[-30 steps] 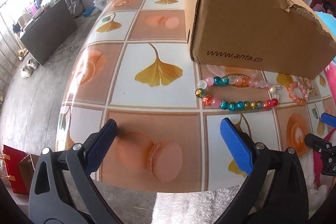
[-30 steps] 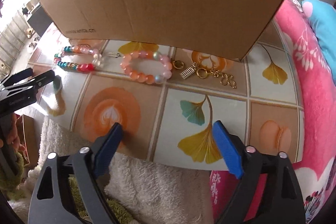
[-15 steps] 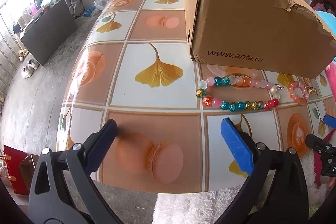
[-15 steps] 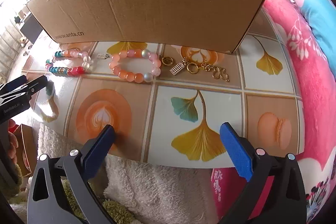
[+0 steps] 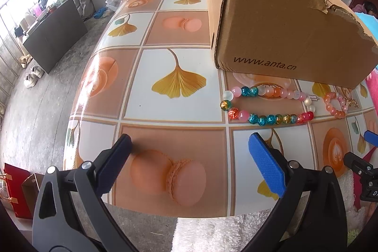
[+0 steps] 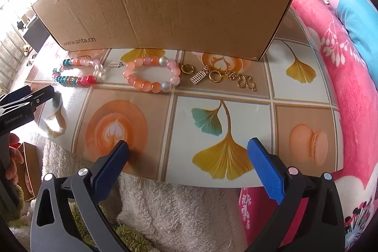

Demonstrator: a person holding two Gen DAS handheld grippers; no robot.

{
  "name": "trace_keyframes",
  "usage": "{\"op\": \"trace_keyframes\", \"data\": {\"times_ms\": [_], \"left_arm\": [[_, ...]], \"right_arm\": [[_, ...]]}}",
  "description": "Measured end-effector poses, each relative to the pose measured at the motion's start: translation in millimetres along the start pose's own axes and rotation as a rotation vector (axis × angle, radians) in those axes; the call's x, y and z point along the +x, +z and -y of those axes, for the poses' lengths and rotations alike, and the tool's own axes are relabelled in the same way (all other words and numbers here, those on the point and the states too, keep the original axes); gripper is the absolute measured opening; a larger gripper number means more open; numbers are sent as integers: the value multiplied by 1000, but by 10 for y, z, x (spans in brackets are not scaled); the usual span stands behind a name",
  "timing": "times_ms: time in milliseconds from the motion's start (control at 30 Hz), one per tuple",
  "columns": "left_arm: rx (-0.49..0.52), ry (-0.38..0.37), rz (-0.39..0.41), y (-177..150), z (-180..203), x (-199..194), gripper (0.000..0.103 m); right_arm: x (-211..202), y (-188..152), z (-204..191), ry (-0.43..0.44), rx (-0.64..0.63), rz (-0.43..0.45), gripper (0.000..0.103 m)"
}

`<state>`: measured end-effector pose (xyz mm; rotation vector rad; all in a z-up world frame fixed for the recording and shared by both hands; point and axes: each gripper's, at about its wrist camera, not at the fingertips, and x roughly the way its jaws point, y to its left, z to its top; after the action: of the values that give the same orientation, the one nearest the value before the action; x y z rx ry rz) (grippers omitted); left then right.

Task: Organize jewelry
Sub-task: 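Reach the left tool to the multicolour beaded bracelet and close on it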

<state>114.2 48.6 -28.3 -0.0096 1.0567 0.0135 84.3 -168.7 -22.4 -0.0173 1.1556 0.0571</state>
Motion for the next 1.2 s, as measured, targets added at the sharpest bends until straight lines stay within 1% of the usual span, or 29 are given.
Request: {"op": "trace_keyframes", "data": {"times_ms": [200,267,333,400,433,500,567,633,667,700,767,800,833,900,1000,1033,1100,1133,1200], "left_arm": [[13,-11,4,10,-4,3,96],[20,-18,18,-2,-15,-6,96],[11,-34,36,-13,-45,-36,96],[-16,-71,60,-19,-98,-78,96],[-36,-108,78,-6,-138,-111,96],[-53,-144,107,14,-184,-160,95],[-53,-177,153,56,-204,-228,95],[-38,-201,188,96,-197,-285,94],[-21,-213,205,126,-175,-314,89],[-8,-214,209,153,-156,-326,82],[21,-210,202,200,-99,-311,74],[34,-216,197,212,-79,-297,68],[49,-221,190,221,-48,-282,65],[84,-211,172,243,31,-231,56],[116,-194,148,260,109,-164,46],[119,-198,138,277,124,-134,44],[117,-200,126,274,108,-98,35],[119,-199,116,282,112,-68,33],[116,-199,100,285,103,-34,27]], "right_arm": [[-22,4,22,16,-4,-17,97],[-55,29,33,40,8,-19,97],[-150,71,13,84,14,11,97],[-238,110,-30,128,6,52,97],[-277,136,-59,157,3,72,97],[-308,187,-113,215,1,90,97],[-312,237,-170,276,5,96,97],[-302,299,-236,326,8,96,92],[-298,325,-273,339,6,94,90],[-290,355,-319,348,2,94,88],[-263,399,-383,356,-6,93,82],[-256,416,-410,360,-8,91,80],[-242,439,-432,363,-10,88,77],[-214,479,-479,364,-14,83,72],[-184,514,-524,364,-20,80,66],[-163,521,-536,364,-21,80,64],[-132,555,-560,359,-24,81,59],[-122,561,-566,357,-25,80,55],[-89,588,-581,354,-25,77,53]]}}
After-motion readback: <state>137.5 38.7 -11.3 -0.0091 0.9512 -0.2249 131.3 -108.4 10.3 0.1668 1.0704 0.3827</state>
